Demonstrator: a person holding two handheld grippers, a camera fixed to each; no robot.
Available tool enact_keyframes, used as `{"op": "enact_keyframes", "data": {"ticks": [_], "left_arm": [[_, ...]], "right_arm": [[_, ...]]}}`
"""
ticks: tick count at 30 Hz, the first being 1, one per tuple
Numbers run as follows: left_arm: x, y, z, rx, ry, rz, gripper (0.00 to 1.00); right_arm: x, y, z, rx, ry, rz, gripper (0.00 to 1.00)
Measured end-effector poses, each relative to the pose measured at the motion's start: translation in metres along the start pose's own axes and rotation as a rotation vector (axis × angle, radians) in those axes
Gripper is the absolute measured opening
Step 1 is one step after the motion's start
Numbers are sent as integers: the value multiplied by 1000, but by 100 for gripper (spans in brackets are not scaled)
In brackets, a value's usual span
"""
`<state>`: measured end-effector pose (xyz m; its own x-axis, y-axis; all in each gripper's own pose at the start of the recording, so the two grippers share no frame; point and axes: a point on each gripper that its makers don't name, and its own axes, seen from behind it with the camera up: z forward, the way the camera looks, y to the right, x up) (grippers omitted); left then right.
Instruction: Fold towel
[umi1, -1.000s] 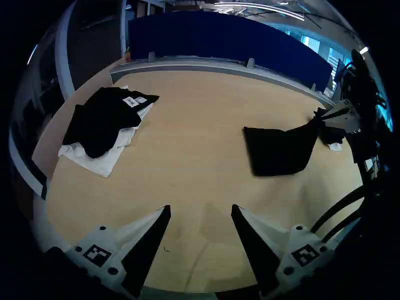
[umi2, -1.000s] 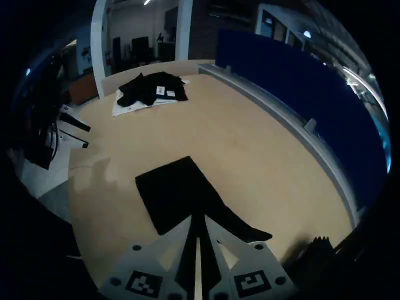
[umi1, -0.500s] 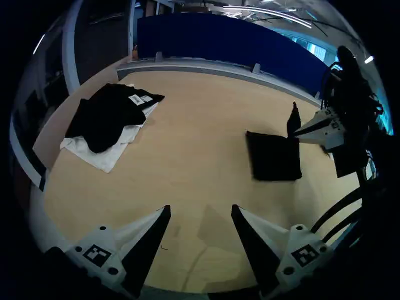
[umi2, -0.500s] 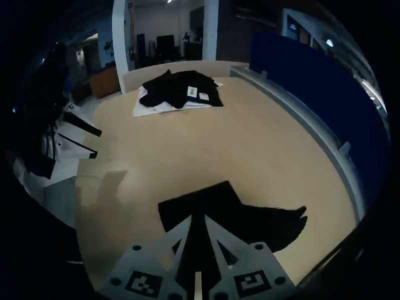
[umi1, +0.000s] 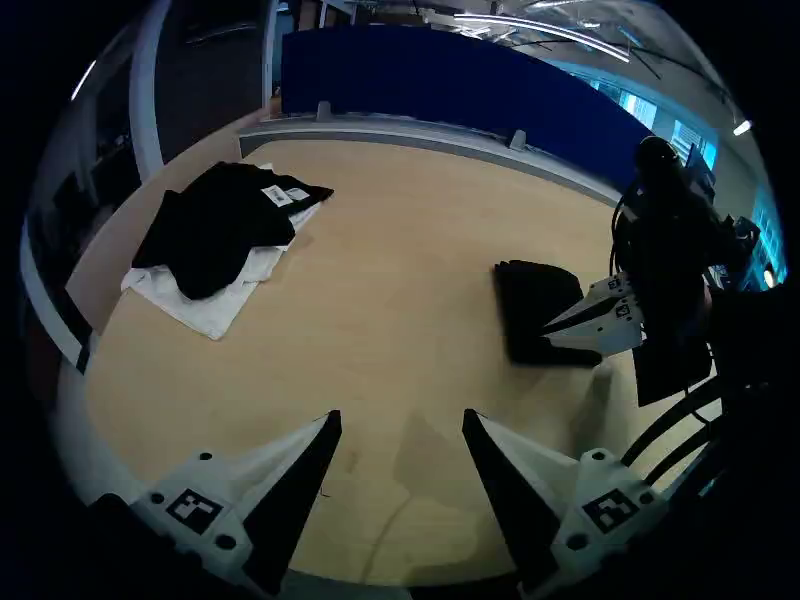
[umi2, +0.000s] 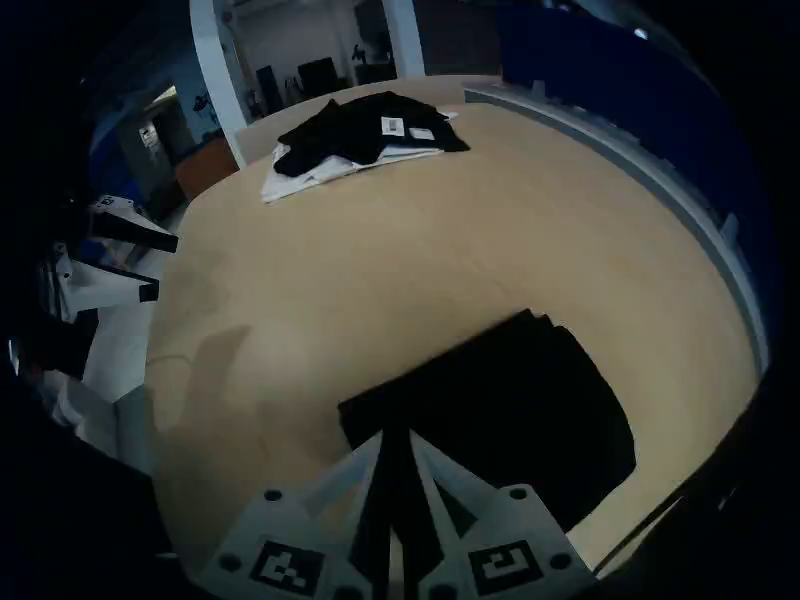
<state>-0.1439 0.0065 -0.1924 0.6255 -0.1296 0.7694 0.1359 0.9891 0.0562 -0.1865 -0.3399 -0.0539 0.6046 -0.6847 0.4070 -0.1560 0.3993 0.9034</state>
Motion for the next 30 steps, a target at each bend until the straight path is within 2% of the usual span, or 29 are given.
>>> {"op": "enact_keyframes", "data": {"ticks": [4,8,12,14,18,30], "left_arm": [[1,1,1,-1,-2,8,90],[1,1,0,-1,-3,12,90],[1,1,0,-1,-4,12,90],[1,0,0,0,-5,12,90],[-1,-2,-1,4,-6,14,90],[-2,-1,-2,5,-7,10,90]], "right_arm": [[0,0,-2,3,8,-2,9],[1,-2,-6,7,20,-3,26],[0,-3,-10,7,26,-9,35],[0,-1,-11,1,28,-13,48],[1,0,-15,-8,38,-18,89],[3,4,-32,-51,75,-8,96]]}}
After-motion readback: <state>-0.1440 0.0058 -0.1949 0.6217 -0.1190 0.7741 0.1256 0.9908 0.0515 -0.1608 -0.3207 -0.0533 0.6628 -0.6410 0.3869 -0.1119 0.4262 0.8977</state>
